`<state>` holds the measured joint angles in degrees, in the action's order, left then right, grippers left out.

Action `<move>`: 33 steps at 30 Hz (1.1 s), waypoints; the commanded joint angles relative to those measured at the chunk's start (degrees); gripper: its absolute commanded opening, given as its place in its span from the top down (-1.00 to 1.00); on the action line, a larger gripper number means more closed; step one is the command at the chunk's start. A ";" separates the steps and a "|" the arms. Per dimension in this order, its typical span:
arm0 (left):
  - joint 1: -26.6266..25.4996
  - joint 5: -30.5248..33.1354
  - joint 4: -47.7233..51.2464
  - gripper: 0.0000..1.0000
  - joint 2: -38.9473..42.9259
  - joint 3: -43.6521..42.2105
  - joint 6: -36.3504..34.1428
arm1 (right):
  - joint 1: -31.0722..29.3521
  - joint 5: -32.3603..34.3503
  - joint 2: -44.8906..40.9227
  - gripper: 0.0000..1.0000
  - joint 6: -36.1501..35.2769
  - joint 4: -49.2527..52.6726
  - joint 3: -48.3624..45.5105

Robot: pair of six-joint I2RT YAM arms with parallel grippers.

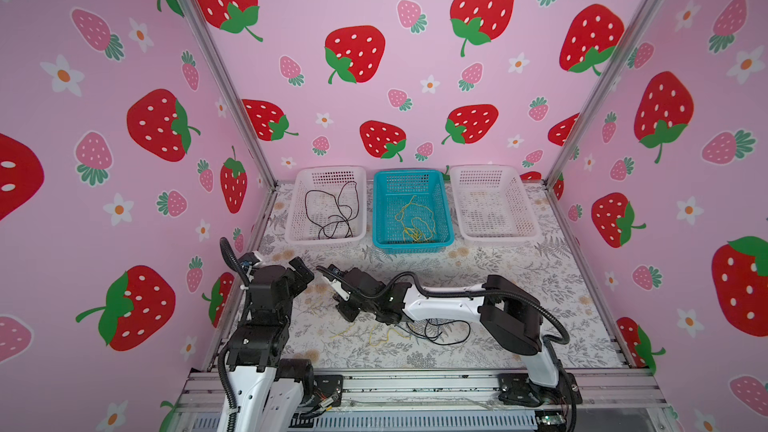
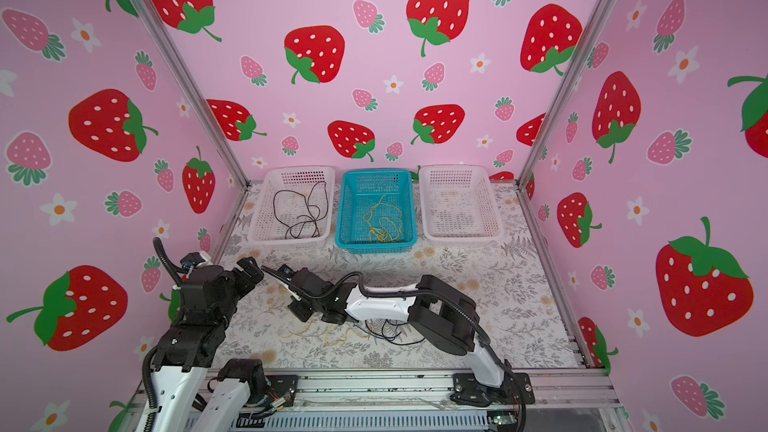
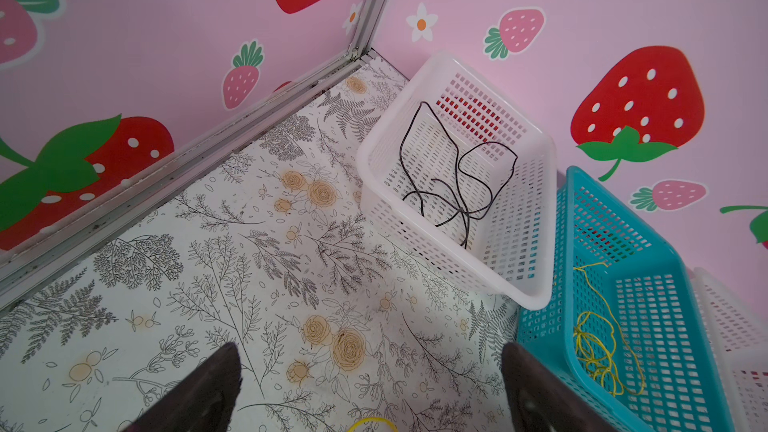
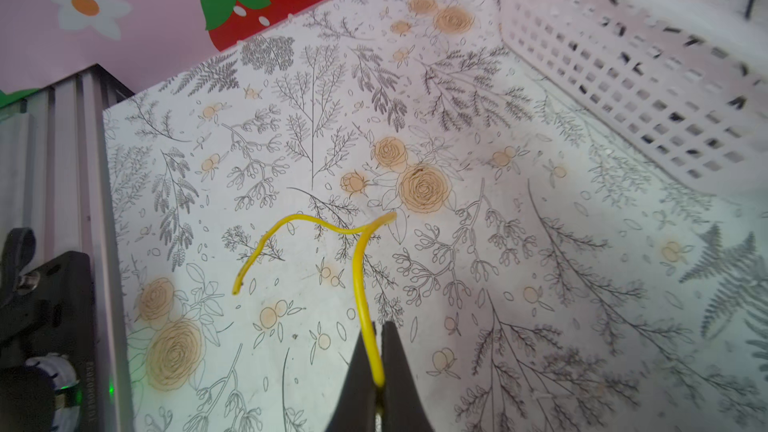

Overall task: Untangle the cables
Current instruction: 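Grasp the loose yellow wire with the right gripper and lift it, then carry the yellow wire with the right gripper over the teal basket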

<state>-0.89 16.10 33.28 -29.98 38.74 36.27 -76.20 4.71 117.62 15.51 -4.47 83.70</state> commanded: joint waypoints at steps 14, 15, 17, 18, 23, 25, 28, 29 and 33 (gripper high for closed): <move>0.45 1.47 -0.01 -0.98 0.27 0.26 1.00 | 11.80 4.66 -18.39 1.00 -2.20 2.43 -10.58; 0.46 1.48 0.02 -0.98 0.25 0.27 0.99 | 12.86 4.33 -19.07 1.00 -2.16 2.45 -11.04; 0.46 1.34 -0.09 -0.98 0.17 0.19 0.99 | 15.34 3.31 -20.37 1.00 -1.67 2.90 -11.61; 0.48 1.39 -0.12 -0.98 0.16 0.19 0.99 | 16.43 2.91 -20.75 1.00 -1.51 3.20 -11.62; 0.45 1.17 -0.07 -0.98 -0.08 0.17 1.03 | 22.34 2.50 -21.82 1.00 -1.79 5.41 -10.52; 0.45 1.13 -0.12 -0.98 -0.15 0.15 1.08 | 24.41 2.43 -21.57 1.00 -2.35 5.81 -9.73; 0.47 0.82 -0.16 -0.98 -0.29 0.19 1.08 | 27.36 1.51 -19.80 1.00 -2.93 7.65 -7.08; 0.46 0.65 -0.22 -0.98 -0.38 0.17 1.08 | 28.12 1.04 -18.84 1.00 -3.07 8.40 -5.75; 0.46 0.46 -0.27 -0.98 -0.35 0.13 1.08 | 30.64 -0.04 -15.09 1.00 -3.31 10.76 -0.80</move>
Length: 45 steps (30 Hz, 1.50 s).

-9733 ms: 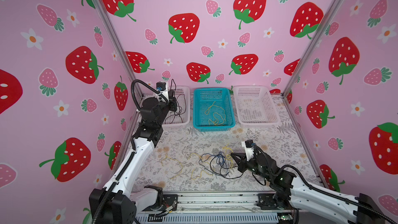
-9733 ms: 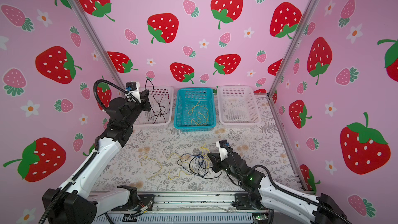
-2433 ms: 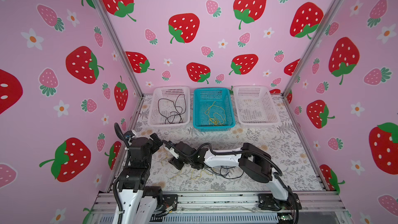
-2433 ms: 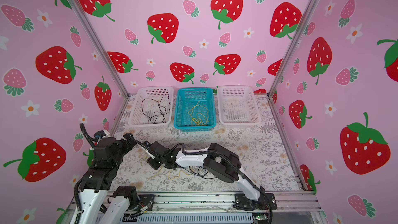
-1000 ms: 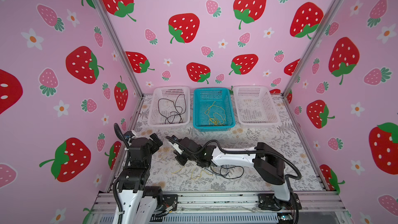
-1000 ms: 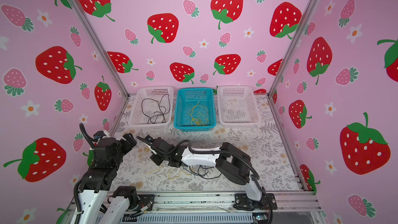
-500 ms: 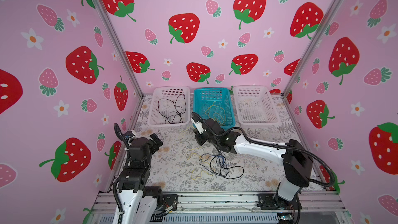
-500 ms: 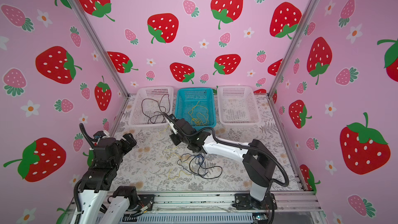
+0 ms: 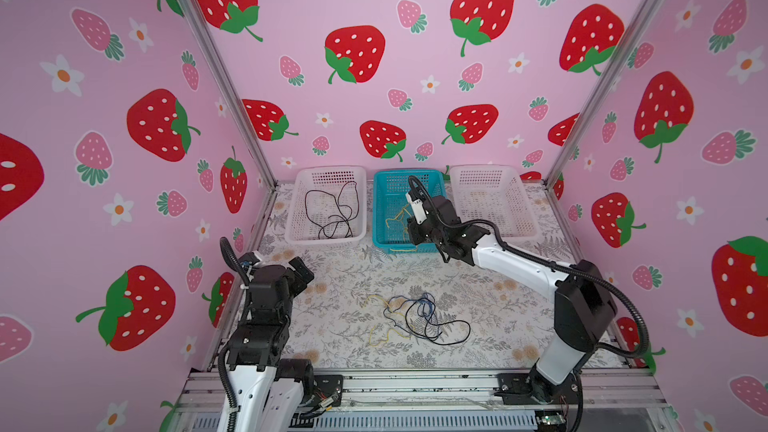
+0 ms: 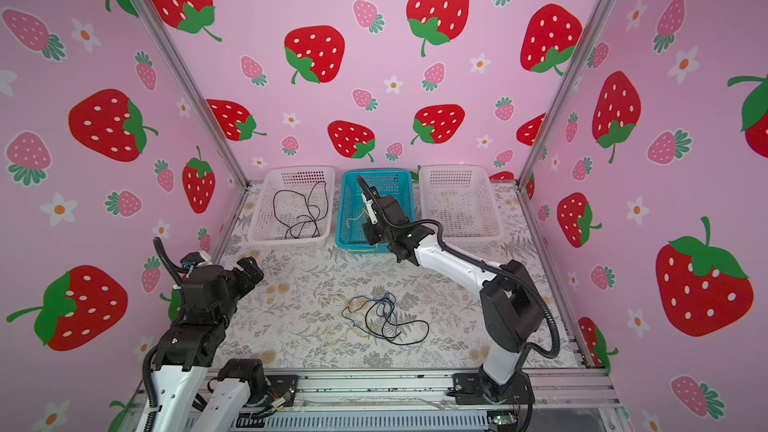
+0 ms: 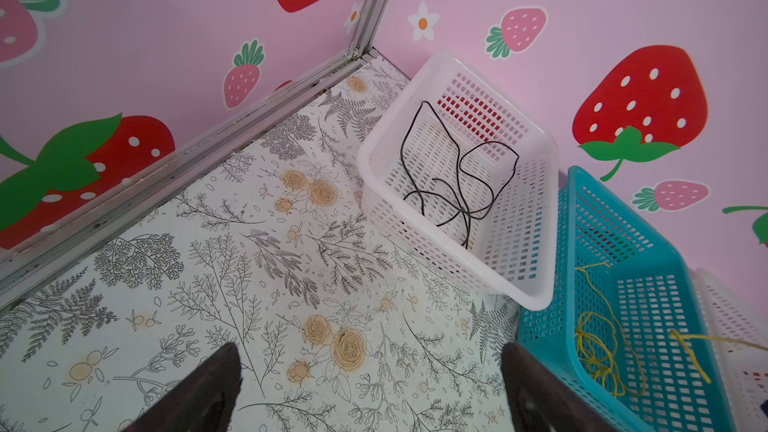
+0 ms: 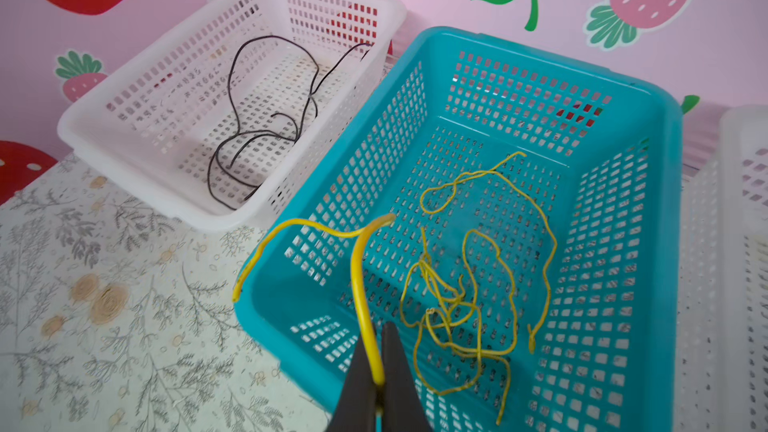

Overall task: Untangle the cables
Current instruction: 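Carry the yellow wire with the right gripper over the teal basket, then open the right gripper to drop the yellow wire into the teal basket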

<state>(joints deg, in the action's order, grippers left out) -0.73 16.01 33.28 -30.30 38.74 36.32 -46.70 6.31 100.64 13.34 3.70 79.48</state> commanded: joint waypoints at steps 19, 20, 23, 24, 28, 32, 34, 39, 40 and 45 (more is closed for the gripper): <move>0.34 -0.02 -0.57 -0.98 -0.10 0.11 1.13 | 6.71 -3.01 20.73 1.00 -1.39 14.11 24.95; 0.29 -0.10 -0.53 -0.98 -0.13 0.10 1.13 | 6.79 -3.01 21.05 0.98 -1.39 14.27 25.16; 0.29 -0.23 -0.58 -0.98 -0.16 0.10 1.13 | 6.97 -2.88 21.57 0.85 -1.31 14.75 25.49; 0.35 -0.19 -0.50 -0.98 -0.18 0.11 1.13 | 6.99 -2.88 21.55 0.82 -1.30 14.84 25.58; 0.21 -0.24 -0.65 -0.98 -0.09 0.06 1.13 | 6.97 -2.87 21.18 0.68 -1.21 15.02 25.92; 0.21 -0.19 -0.58 -0.98 -0.01 -0.01 1.13 | 6.97 -3.29 20.16 0.52 -0.97 15.02 26.06; 0.29 -0.10 -0.51 -0.98 0.15 -0.03 1.13 | 6.97 -3.61 19.41 0.44 -0.70 15.02 25.86; 0.27 -0.10 -0.52 -0.98 0.14 0.02 1.13 | 6.89 -4.84 15.29 0.16 0.13 14.66 22.85; 0.21 -0.04 -0.54 -0.98 0.07 -0.04 1.13 | 6.89 -5.58 13.59 0.09 0.63 13.73 20.93; 0.28 -0.23 -0.56 -0.98 0.22 0.02 1.13 | 5.80 -7.98 3.69 -0.23 3.03 6.11 7.19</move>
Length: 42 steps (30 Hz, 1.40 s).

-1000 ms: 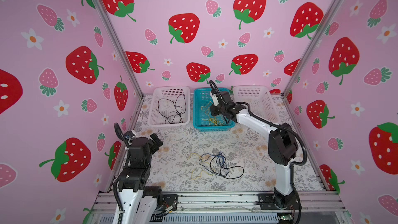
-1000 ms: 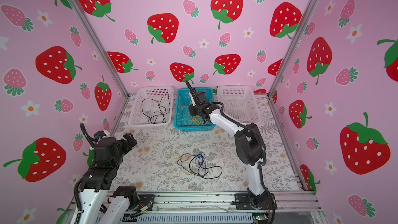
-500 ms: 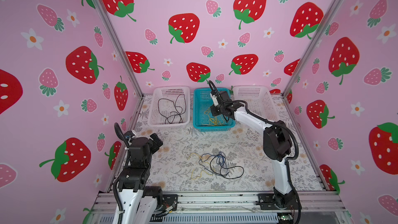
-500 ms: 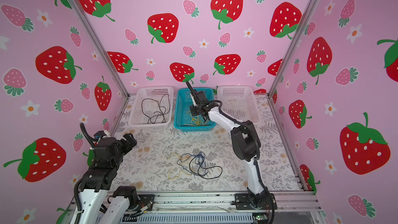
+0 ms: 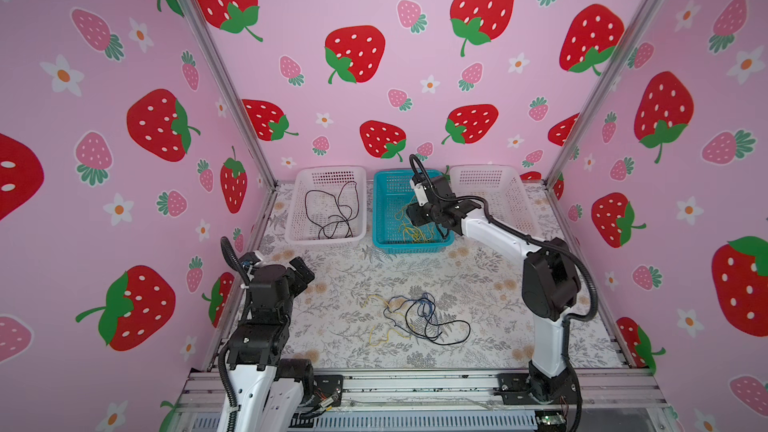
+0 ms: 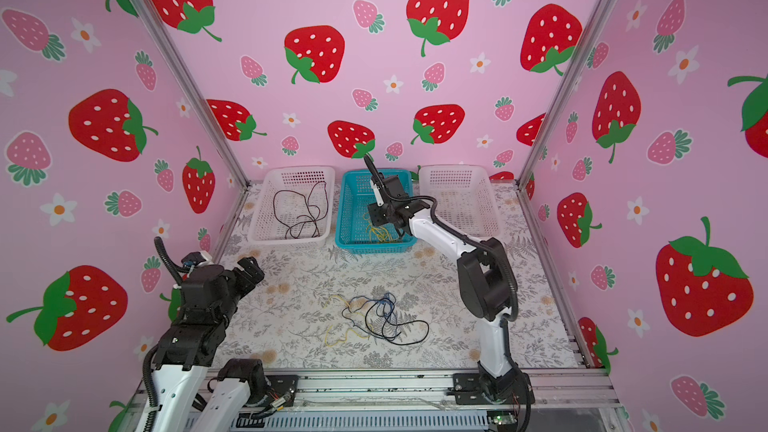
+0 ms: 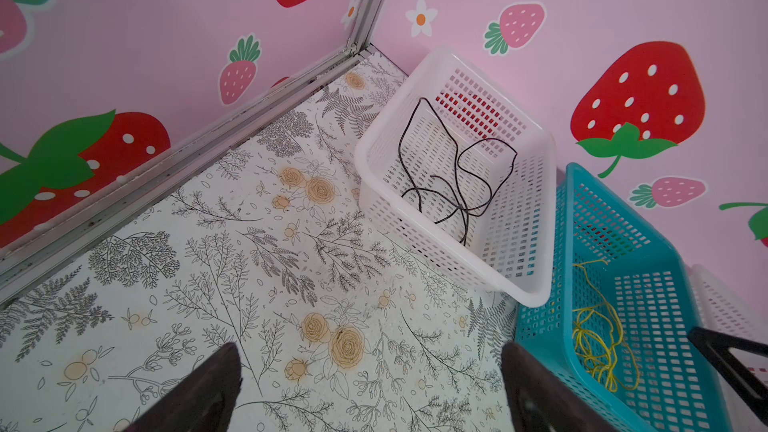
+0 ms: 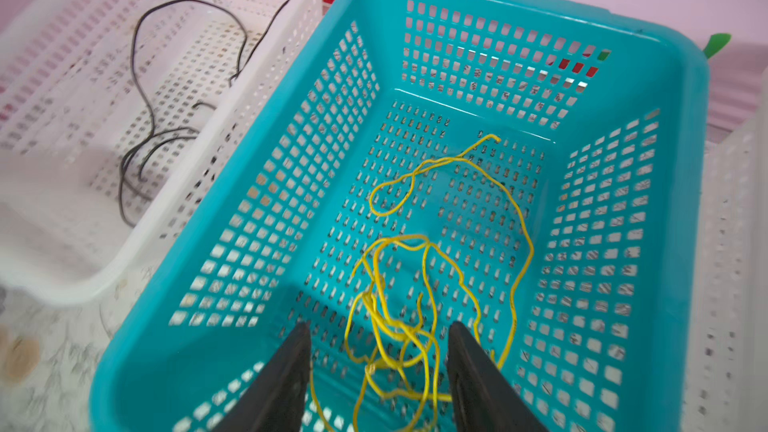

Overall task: Untangle the cables
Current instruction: 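Open the right gripper to drop the yellow wire into the teal basket, then move the right gripper back to the bundle and grasp blue and black wires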

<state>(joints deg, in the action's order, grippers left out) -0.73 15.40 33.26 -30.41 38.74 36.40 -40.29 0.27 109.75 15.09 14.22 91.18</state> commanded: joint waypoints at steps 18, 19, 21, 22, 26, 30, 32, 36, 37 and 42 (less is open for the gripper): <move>0.33 -0.04 -0.56 -0.98 0.73 -0.16 0.95 | -16.62 2.01 -32.40 -0.30 14.12 -10.16 -43.87; 0.34 -0.02 -0.52 -0.98 0.71 -0.17 0.96 | -17.79 2.48 -33.00 -0.30 15.34 -10.41 -45.40; 0.28 -0.02 -0.52 -0.98 0.71 -0.24 0.95 | -19.70 3.04 -33.93 -0.30 17.78 -10.92 -48.02; 0.32 -0.10 -0.53 -0.98 0.75 -0.25 0.95 | -20.73 3.23 -34.32 -0.30 19.05 -11.37 -49.29; 0.30 -0.28 -0.60 -0.98 0.67 -0.28 0.95 | -24.86 4.58 -34.85 -0.30 22.74 -12.72 -52.44; 0.31 -0.37 -0.65 -0.98 0.54 -0.33 0.96 | -27.70 6.85 -33.58 -0.29 24.16 -12.05 -52.51; 0.29 -0.50 -0.65 -0.98 0.60 -0.34 0.99 | -28.00 7.28 -32.87 -0.24 24.35 -11.69 -52.25; 0.29 -0.46 -0.59 -0.98 0.58 -0.34 0.86 | -28.17 7.22 -31.46 -0.12 24.30 -13.02 -52.42; 0.30 -0.46 -0.56 -0.98 0.70 -0.36 0.85 | -28.15 7.04 -30.88 -0.07 24.24 -13.34 -52.35; 0.29 -0.45 -0.56 -0.98 0.75 -0.33 0.87 | -28.26 6.39 -28.19 -0.05 24.96 -14.08 -51.95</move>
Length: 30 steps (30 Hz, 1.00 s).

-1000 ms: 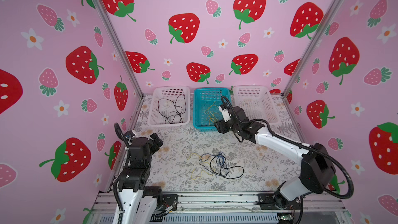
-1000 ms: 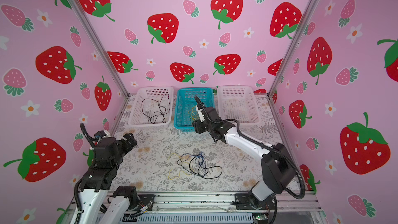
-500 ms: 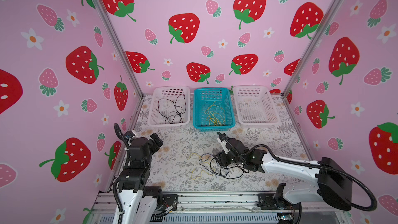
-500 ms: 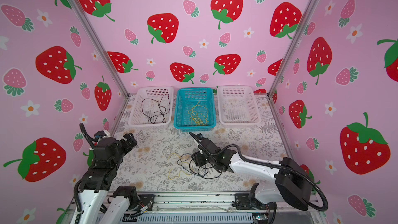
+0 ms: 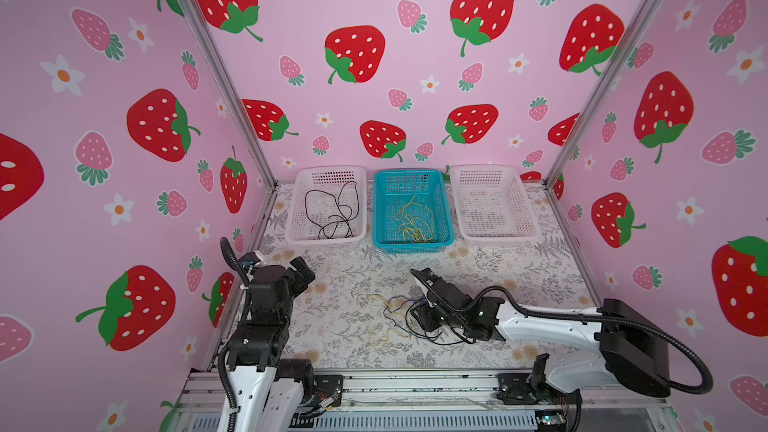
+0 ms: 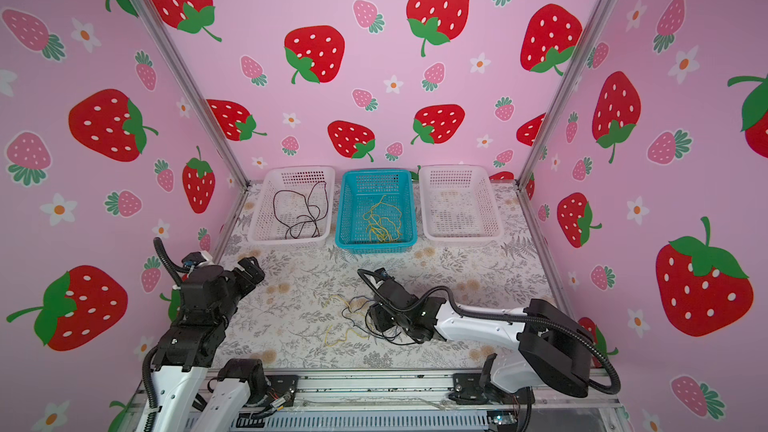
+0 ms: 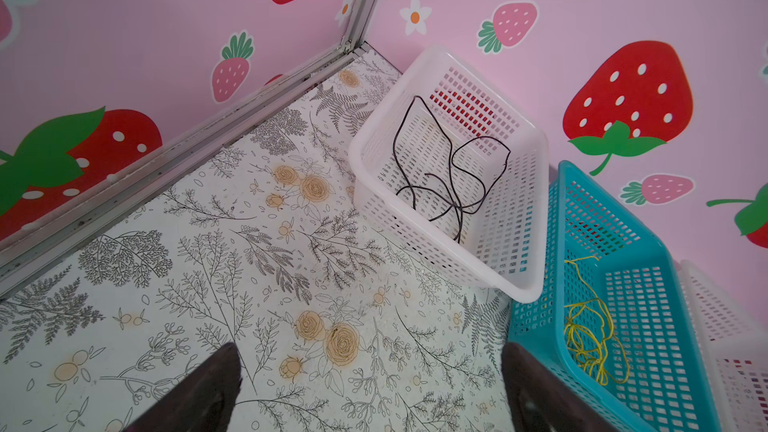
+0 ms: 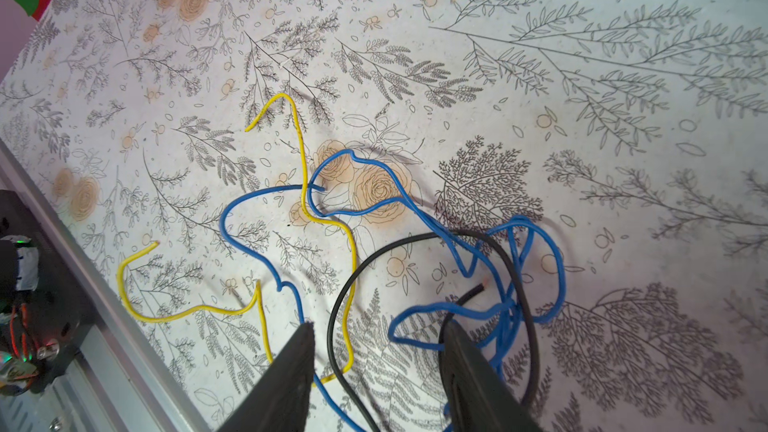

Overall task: Untangle the cables
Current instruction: 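Move the right gripper back to the bundle and grasp blue and black wires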

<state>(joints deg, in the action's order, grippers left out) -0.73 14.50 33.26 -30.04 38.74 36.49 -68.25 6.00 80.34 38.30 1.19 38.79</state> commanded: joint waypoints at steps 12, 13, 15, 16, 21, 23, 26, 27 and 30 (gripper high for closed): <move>0.31 0.35 -0.71 -0.98 0.25 -0.36 0.78 | -0.40 1.21 5.28 0.21 0.81 -2.29 1.83; 0.32 0.35 -0.67 -0.98 0.33 -0.34 0.79 | -0.44 1.21 5.64 0.25 0.61 -2.32 2.02; 0.37 0.35 -0.71 -0.98 0.29 -0.41 0.78 | -0.39 0.95 5.96 0.35 0.46 -2.57 2.36; 0.30 0.35 -0.67 -0.98 0.42 -0.42 0.78 | -0.41 0.86 6.06 0.40 0.46 -2.67 2.43; 0.33 0.34 -0.79 -0.98 0.33 -0.42 0.82 | -0.41 0.77 4.92 0.67 -0.28 -2.86 3.14; 0.32 0.26 -0.76 -0.98 0.31 -0.38 0.78 | -0.44 0.94 4.00 0.76 -0.72 -2.78 3.48; 0.30 0.25 -0.74 -0.99 0.26 -0.42 0.78 | -0.44 1.14 2.45 0.86 -1.49 -2.60 4.09; 0.30 0.18 -0.75 -0.99 0.28 -0.42 0.78 | -0.41 1.05 1.85 0.89 -1.86 -2.63 4.33; 0.32 0.07 -0.74 -1.00 0.17 -0.44 0.69 | -0.48 1.15 -0.29 0.94 -3.26 -3.18 4.55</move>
<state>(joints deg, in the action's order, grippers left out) -0.73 14.35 33.23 -30.04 38.74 36.49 -68.51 6.20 82.65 36.29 -1.23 41.54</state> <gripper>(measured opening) 0.997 0.057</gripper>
